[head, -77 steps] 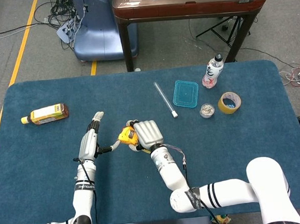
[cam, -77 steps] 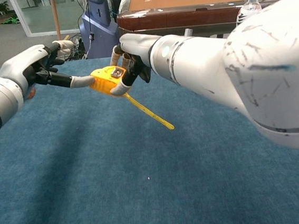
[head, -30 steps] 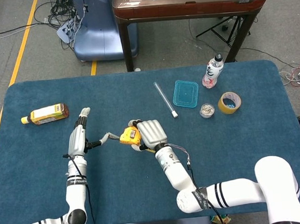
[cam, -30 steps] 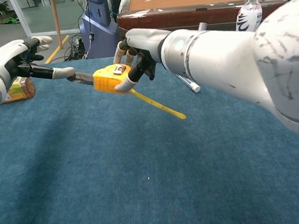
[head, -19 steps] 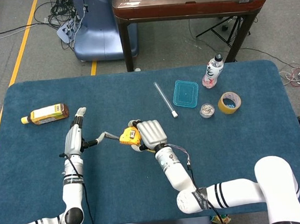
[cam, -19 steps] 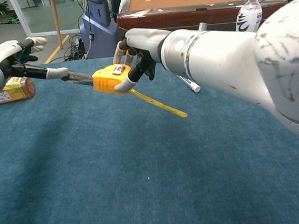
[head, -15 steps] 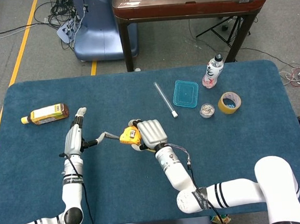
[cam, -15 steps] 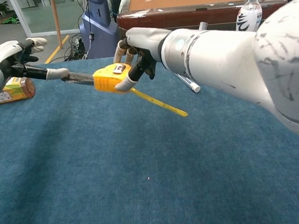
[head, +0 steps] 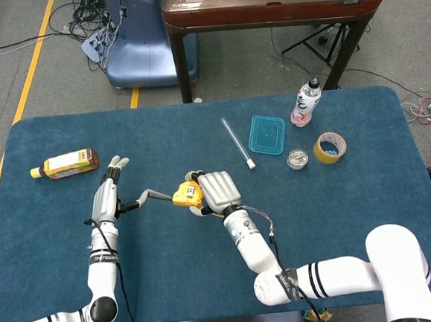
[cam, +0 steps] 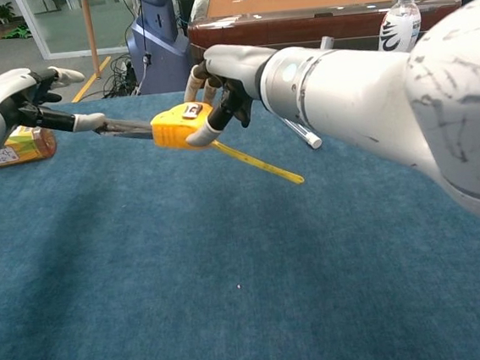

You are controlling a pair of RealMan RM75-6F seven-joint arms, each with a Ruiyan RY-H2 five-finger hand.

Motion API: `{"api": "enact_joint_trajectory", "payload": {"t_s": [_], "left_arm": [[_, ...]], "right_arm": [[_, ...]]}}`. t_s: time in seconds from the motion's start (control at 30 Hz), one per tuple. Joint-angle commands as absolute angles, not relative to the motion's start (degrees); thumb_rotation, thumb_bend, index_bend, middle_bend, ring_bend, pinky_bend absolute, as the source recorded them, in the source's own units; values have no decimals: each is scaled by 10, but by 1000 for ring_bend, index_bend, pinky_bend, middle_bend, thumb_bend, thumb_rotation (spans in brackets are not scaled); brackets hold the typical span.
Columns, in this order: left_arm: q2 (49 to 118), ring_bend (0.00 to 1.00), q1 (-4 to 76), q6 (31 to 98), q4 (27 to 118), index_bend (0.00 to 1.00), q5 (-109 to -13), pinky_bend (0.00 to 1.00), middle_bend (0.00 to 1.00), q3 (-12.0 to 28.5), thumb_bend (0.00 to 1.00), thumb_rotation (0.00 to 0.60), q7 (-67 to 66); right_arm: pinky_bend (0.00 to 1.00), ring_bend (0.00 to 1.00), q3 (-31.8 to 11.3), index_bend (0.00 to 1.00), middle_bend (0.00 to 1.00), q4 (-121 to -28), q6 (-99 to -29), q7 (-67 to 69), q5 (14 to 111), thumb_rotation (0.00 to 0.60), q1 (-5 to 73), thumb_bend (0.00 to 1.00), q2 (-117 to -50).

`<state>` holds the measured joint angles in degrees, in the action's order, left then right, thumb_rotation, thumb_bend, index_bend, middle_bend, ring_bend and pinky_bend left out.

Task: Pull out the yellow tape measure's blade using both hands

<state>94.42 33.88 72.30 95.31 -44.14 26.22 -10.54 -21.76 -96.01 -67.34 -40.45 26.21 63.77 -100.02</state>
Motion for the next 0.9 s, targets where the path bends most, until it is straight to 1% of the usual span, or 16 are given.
{"api": "enact_joint_trajectory", "payload": {"t_s": [0.03,0.27,0.43,0.6,0.9], "left_arm": [[944,0,340,724,951,174,-441,0,0,263,282,600,-105],[940,0,340,722,950,245,-440,0,0,262,323,600,-102],[935,0,340,718,950,347,-440,0,0,260,356,600,-100],[932,0,341,714,950,421,-442,0,0,257,396,600,-100],[929,0,343,709,949,515,-439,0,0,255,449,600,-97]], "right_arm": [[437,780,-218,840,799,-960,-672,-404,262,600,638,817,-1000],[437,781,-219,841,800,-959,-671,-402,262,600,637,817,-1000],[437,781,-219,841,800,-958,-670,-401,262,600,637,817,-999],[437,781,-221,841,800,-958,-669,-398,261,600,637,816,-999],[437,782,-222,841,800,-956,-668,-396,261,600,637,817,-999]]}}
